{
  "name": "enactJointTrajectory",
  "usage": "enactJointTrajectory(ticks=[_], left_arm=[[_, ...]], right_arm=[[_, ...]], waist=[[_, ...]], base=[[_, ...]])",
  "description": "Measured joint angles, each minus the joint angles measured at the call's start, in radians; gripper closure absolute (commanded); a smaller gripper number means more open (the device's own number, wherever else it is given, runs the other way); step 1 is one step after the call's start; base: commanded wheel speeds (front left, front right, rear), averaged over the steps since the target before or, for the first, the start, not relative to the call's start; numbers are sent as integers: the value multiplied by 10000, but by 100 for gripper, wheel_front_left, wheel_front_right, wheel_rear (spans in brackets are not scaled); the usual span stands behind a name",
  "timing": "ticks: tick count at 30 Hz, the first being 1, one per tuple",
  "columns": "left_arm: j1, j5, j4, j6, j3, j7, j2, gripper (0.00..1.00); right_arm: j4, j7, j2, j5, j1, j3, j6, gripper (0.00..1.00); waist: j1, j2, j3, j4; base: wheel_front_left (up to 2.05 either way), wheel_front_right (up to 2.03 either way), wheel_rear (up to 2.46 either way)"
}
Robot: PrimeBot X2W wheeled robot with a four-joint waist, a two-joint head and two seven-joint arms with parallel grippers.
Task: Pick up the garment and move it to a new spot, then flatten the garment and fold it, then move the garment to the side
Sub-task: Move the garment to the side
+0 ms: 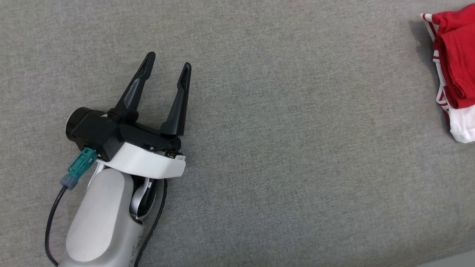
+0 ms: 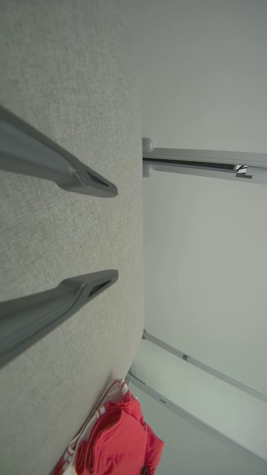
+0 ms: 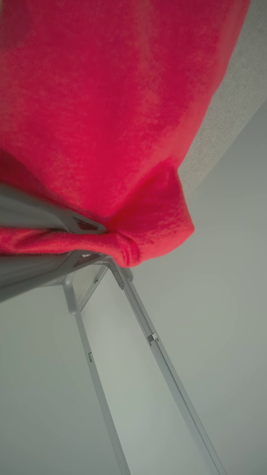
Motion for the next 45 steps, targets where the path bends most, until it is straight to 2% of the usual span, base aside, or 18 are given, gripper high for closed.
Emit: enactJointTrajectory(ticks=[7,8,9,16,22,28,35,40,45], left_arm=[[-5,-8,-29,-4,-8,-2,-59,0],[-5,-8,-15,-4,-27,-4,-65,0],[-4,-8,6,-4,-44,-2,-71,0],[35,-8,146,-4,44,4,-81,0],[212,-102,167,-2,240,8,-150,0],[639,-224,132,-2,525,13,-288,0],[1181,-372,-268,-2,961,12,-345,0],[1639,-416,-267,-2,1020,13,-364,0],[2169,-382,-337,2,1043,13,-366,0]], right_arm=[[988,140,389,79,-116,-222,0,100],[1089,136,479,136,-188,-291,0,70],[1189,132,596,234,-249,-426,2,0],[1636,113,953,545,-631,-771,0,0],[1097,6,1505,648,-713,-748,0,0],[-1139,-17,2476,1384,-412,-1534,-2,0],[-3908,-15,3670,1797,1445,-1264,-2,0],[-4920,-15,4633,1950,2555,-1114,0,0],[-5246,-15,5756,2299,3720,-1333,-2,0]], waist=[[0,0,119,222],[0,0,111,232],[0,0,93,238],[0,0,-235,289],[0,-1,-815,431],[0,0,-1646,702],[0,0,-2580,1262],[0,-1,-3180,1706],[0,0,-3723,2102]], base=[[0,0,0],[0,0,0],[0,0,0],[0,0,0],[0,0,0],[0,0,0],[0,0,0],[0,0,0],[0,0,0]])
